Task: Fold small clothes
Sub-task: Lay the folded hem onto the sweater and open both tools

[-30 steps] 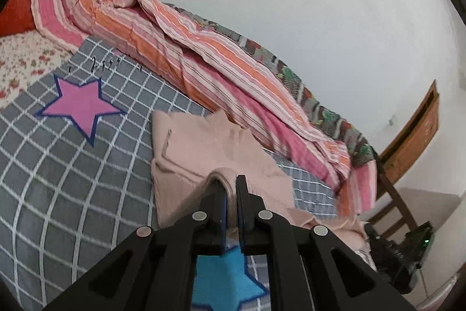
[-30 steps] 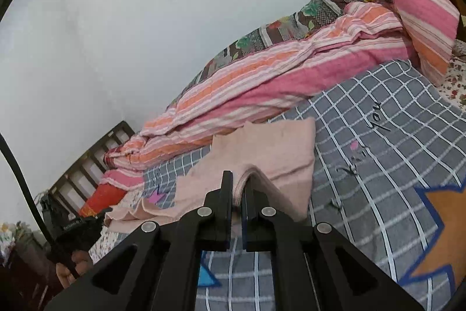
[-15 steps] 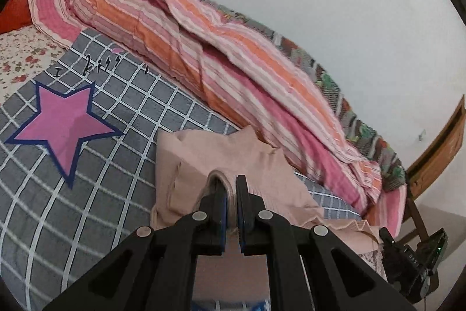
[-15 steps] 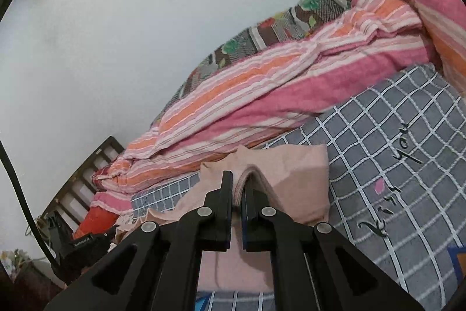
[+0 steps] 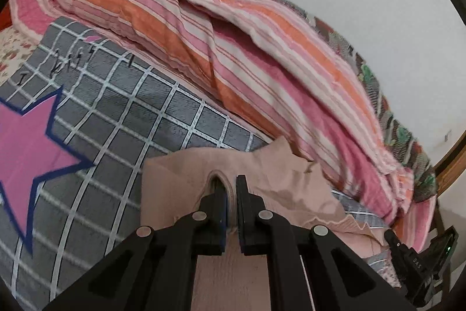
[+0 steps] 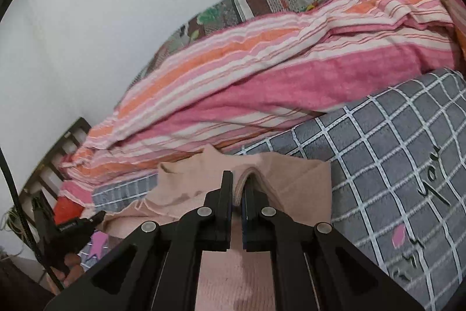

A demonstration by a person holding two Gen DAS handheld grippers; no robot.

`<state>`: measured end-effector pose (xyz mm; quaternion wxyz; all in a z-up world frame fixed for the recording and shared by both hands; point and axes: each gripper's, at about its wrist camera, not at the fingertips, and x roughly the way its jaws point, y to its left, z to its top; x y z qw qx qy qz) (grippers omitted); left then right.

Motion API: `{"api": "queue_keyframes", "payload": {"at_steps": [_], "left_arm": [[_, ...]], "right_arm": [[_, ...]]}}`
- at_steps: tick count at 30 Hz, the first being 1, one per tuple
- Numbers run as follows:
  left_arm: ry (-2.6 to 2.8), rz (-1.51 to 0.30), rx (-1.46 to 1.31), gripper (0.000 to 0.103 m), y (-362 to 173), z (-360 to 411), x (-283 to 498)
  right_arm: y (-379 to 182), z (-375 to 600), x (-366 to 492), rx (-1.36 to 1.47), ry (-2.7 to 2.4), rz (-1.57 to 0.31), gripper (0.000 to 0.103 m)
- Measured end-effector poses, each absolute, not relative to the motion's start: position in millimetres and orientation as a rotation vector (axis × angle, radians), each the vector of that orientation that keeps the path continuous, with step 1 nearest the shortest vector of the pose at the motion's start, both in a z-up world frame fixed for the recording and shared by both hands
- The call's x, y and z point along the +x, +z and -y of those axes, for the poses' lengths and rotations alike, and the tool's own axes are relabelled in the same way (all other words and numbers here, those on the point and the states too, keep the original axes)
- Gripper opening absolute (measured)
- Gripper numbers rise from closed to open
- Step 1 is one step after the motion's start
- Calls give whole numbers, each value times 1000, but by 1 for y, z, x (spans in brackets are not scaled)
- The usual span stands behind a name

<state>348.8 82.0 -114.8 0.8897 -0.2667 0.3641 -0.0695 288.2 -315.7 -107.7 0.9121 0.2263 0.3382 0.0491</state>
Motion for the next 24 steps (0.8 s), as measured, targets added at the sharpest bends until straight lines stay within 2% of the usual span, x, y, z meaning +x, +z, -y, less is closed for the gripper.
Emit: {"api": "queue_keyframes", "payload": {"at_steps": [4, 5, 6, 7, 8, 14, 15, 17, 23, 24], "left_arm": [[-168, -758, -553, 9, -123, -78, 371], [-186, -749, -575, 19, -125, -79, 374], [-178, -754, -574, 34, -126, -80, 377], [-164, -762, -563, 36, -127, -80, 378], [-164, -765, -555, 37, -127, -81, 377], [-171, -801, -547, 39, -132, -91, 349], [-164, -805, -537, 40, -132, -92, 341], [-154, -812, -508, 41, -132, -94, 322], [-171, -848, -489, 43, -137, -106, 259], [-176, -850, -492, 46, -139, -107, 248]], "right_arm": [[-128, 321, 319, 444, 76, -740, 6], [-134, 322, 328, 443, 81, -762, 12], [-138, 322, 331, 442, 83, -771, 13], [-140, 323, 333, 434, 78, -777, 24], [-142, 323, 329, 418, 55, -779, 31], [-133, 325, 297, 347, 53, -814, 34], [-131, 327, 286, 346, 56, -818, 37], [-128, 329, 268, 340, 73, -831, 50], [-132, 330, 211, 328, 98, -902, 56], [-136, 328, 200, 323, 108, -923, 56]]}}
